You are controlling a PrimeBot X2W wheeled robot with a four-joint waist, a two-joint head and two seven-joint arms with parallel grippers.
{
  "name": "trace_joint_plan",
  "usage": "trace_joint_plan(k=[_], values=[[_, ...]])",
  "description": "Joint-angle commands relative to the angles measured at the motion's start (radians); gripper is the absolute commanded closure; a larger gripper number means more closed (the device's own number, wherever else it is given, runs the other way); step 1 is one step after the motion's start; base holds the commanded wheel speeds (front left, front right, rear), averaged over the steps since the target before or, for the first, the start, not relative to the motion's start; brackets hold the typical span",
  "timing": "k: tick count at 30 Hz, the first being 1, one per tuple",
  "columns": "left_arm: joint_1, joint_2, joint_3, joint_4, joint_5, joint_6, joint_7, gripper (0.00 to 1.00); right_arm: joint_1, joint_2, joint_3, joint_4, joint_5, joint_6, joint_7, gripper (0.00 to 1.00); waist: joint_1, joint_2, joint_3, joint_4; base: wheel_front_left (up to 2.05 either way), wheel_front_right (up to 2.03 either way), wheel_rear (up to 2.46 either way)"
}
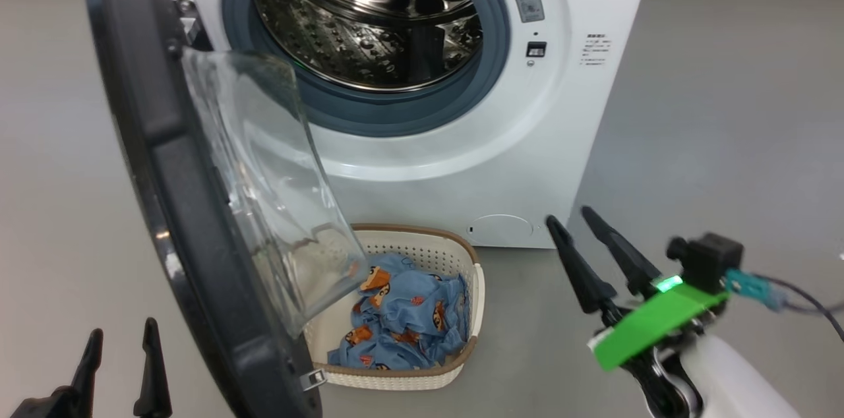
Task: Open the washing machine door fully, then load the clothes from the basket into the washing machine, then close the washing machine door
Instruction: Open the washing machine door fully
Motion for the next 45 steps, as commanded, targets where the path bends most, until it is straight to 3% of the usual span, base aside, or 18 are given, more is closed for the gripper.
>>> trace_joint_plan(k=[1,4,5,12,20,30,45], values=[[-0.007,0.017,0.04,-0.029,0.009,-0.001,-0.006,0.0,0.087,0.042,-0.081,-0.066,-0.098,0.002,-0.011,0.0,0.0,0.0,-0.004,-0.021,0.0,0.0,0.0],[0.0,0.016,0.042,-0.028,0.01,-0.001,-0.006,0.0,0.147,0.06,-0.167,-0.107,-0.192,0.002,-0.012,0.0,0.0,0.0,-0.011,-0.031,0.0,0.0,0.0],[0.009,0.016,0.045,-0.029,0.011,-0.001,-0.006,0.0,0.204,0.082,-0.24,-0.146,-0.271,0.002,-0.012,0.0,0.0,0.0,-0.018,-0.041,0.0,0.0,0.0],[0.03,0.014,0.054,-0.033,0.015,-0.001,-0.006,0.0,0.321,0.128,-0.37,-0.228,-0.46,0.002,-0.012,0.0,0.0,0.0,-0.023,-0.077,0.0,0.0,0.0],[0.036,0.022,0.053,-0.037,0.02,-0.001,-0.006,0.0,0.344,0.141,-0.472,-0.252,-0.64,0.002,-0.012,0.0,0.0,0.0,-0.023,-0.111,0.0,0.0,0.0],[0.061,0.026,0.056,-0.041,0.016,-0.001,-0.006,0.0,0.372,0.175,-0.577,-0.246,-0.706,0.002,-0.012,0.0,0.0,0.0,-0.023,-0.121,0.0,0.0,0.0],[0.075,0.025,0.06,-0.05,0.012,-0.001,-0.006,0.0,0.383,0.2,-0.592,-0.233,-0.718,0.002,-0.012,0.0,0.0,0.0,-0.013,-0.119,0.0,0.0,0.0]])
